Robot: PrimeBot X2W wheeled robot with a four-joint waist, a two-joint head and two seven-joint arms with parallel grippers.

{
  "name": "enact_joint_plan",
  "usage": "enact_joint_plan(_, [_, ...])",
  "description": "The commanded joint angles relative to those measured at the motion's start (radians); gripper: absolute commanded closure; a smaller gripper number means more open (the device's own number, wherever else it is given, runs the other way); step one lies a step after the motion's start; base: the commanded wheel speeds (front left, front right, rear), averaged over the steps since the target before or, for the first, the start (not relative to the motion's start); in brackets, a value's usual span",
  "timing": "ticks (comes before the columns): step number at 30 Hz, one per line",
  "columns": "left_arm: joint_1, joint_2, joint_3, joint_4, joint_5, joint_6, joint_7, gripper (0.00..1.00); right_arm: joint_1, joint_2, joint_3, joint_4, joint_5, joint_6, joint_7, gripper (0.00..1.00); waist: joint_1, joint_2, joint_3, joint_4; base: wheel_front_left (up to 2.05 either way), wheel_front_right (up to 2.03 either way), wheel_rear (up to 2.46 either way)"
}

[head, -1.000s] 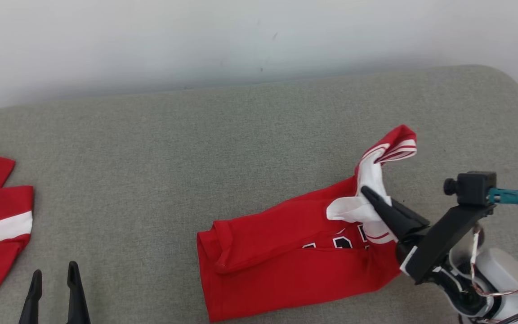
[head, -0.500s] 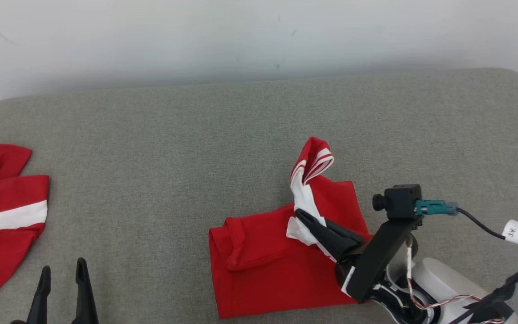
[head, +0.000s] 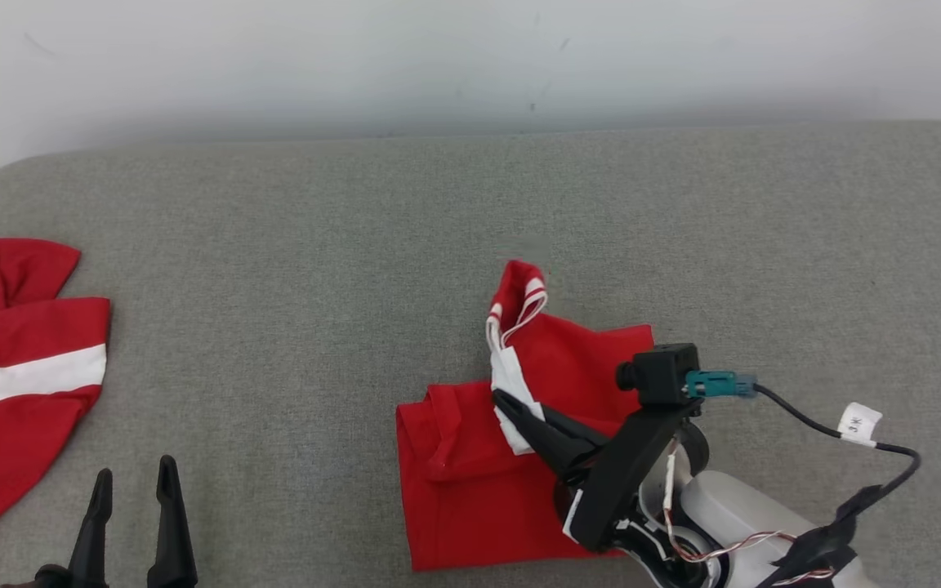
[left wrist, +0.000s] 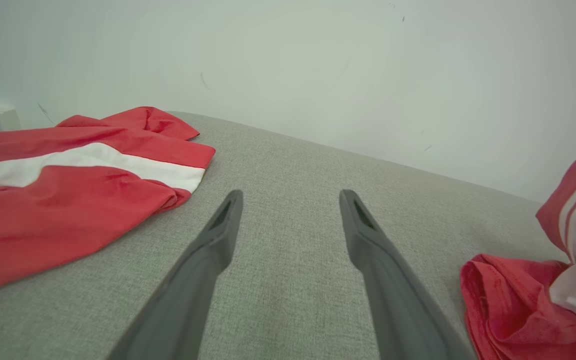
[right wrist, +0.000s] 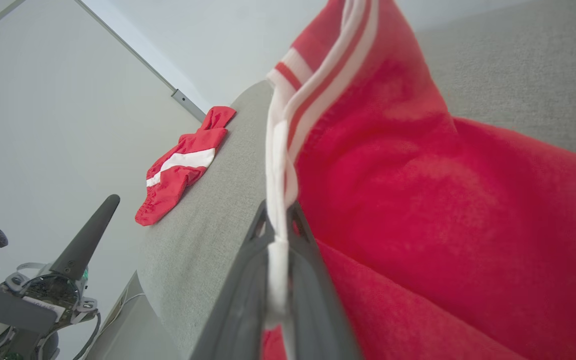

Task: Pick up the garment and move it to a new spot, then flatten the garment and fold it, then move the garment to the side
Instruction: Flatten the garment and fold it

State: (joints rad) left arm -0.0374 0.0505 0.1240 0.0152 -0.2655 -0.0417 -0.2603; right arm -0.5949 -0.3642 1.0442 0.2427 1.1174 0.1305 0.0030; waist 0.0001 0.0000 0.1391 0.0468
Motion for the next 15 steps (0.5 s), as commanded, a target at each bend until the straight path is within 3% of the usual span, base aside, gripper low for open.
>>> enact_joint_plan(1, [-0.008,0.000,-0.001,0.005,-0.007,0.001,-0.004,0.00,-0.013,0.011,0.012,0.009,-0.010,0.000,-0.004,1.00,-0.0001,0.0000,0.001,0.006,0.00,0.00,0.00])
enact_joint_plan(9, [-0.019,0.000,-0.007,0.021,-0.013,-0.005,-0.004,0.00,-0.019,0.057,0.048,0.091,-0.012,0.000,-0.020,1.00,-0.0001,0.0000,-0.002,0.026,0.00,0.00,0.00])
enact_joint_plan(10, [-0.019,0.000,-0.007,0.023,-0.014,-0.006,-0.004,0.00,-0.020,0.062,0.051,0.100,-0.010,0.000,-0.023,0.96,-0.0001,0.0000,-0.003,0.027,0.00,0.00,0.00])
enact_joint_plan(11, [-0.018,0.000,-0.007,0.024,-0.015,-0.005,-0.004,0.00,-0.022,0.066,0.053,0.110,-0.009,0.000,-0.026,0.68,-0.0001,0.0000,-0.003,0.028,0.00,0.00,0.00])
enact_joint_plan(12, [-0.017,0.000,-0.006,0.025,-0.015,-0.005,-0.004,0.00,-0.025,0.069,0.054,0.117,-0.009,0.000,-0.034,0.17,-0.0001,0.0000,-0.004,0.028,0.00,0.00,0.00])
enact_joint_plan(13, [-0.016,0.000,-0.005,0.025,-0.016,-0.004,-0.004,0.00,-0.026,0.072,0.055,0.123,-0.006,0.000,-0.038,0.00,-0.0001,0.0000,-0.005,0.029,0.00,0.00,0.00])
enact_joint_plan(15, [-0.012,0.000,-0.003,0.024,-0.016,-0.003,-0.004,0.00,-0.033,0.074,0.056,0.125,-0.004,0.000,-0.053,0.00,-0.0001,0.0000,-0.006,0.028,0.00,0.00,0.00])
